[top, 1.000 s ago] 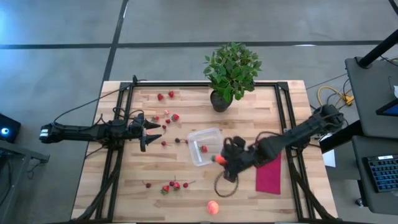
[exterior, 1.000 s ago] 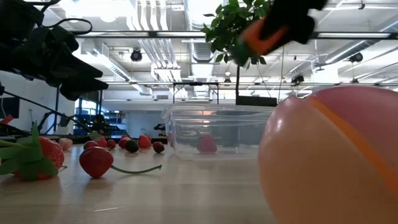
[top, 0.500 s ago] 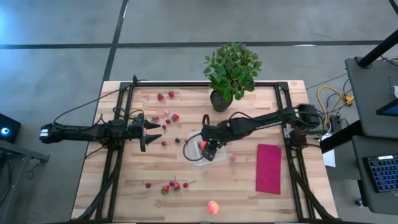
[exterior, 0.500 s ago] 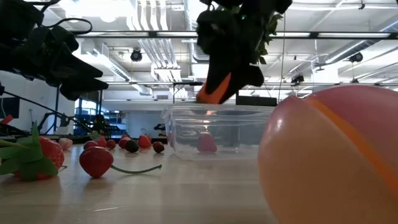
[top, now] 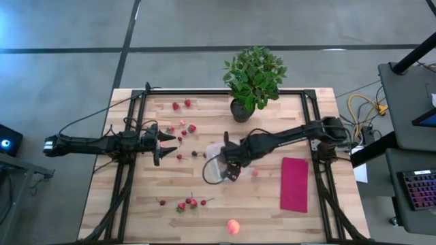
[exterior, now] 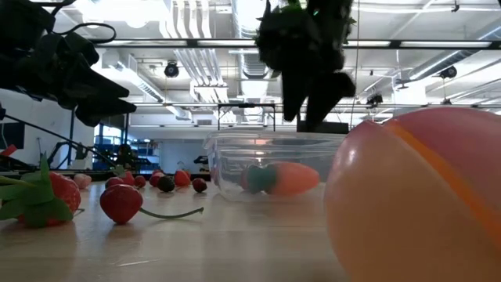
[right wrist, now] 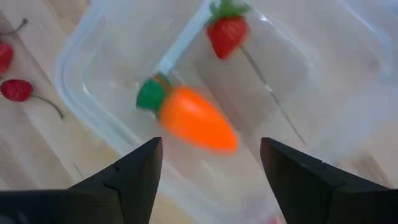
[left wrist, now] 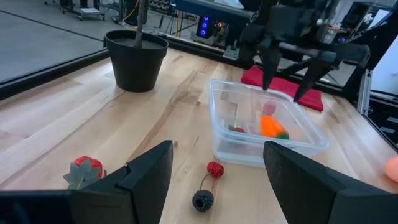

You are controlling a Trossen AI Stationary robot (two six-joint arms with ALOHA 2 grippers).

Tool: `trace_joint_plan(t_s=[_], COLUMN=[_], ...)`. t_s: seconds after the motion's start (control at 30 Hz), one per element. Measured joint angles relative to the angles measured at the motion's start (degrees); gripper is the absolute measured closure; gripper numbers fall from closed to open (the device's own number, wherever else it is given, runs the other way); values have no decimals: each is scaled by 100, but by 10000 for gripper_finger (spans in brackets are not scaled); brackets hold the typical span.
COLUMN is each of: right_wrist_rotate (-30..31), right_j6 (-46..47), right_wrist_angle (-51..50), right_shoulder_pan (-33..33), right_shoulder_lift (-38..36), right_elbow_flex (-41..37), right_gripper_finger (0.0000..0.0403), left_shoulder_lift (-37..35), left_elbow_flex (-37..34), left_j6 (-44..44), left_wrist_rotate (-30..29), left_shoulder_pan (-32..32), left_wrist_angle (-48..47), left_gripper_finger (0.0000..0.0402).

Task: Pick and placing Produce into tupperware
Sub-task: Put the pink peach into the transparent bin

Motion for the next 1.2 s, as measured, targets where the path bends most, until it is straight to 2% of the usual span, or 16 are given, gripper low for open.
trace_joint_plan(t_s=[0.17,0.3,0.4,0.53,0.8,1.07,1.2], right_wrist_rotate=[682,1154,1373,1416,1808,1728,1413], right_j6=[372,435,861,1959,3090,4561,4163], right_wrist_angle=[-786,-1047,-998,-659,291,588,1129], right_shoulder_pan=[511,1115,1511,1859,2095,2093,2060], right_shoulder_lift=[-290,-375,-375,-375,-605,-1944,-2733], right_elbow_flex=[-102,-287,-530,-1050,-1929,-3168,-3629], right_gripper_finger=[141,150,154,154,154,154,154], left_shoulder_lift=[-1,6,4,7,4,-4,-2], left_elbow_flex=[0,0,0,0,0,0,0], left_j6=[0,1,0,-1,-1,-1,1], left_wrist_rotate=[0,0,1,-2,-2,1,2], left_shoulder_pan=[1,2,1,2,0,1,0], left_wrist_angle=[0,5,-5,5,0,-3,-1], left_gripper_finger=[164,164,164,164,164,164,164])
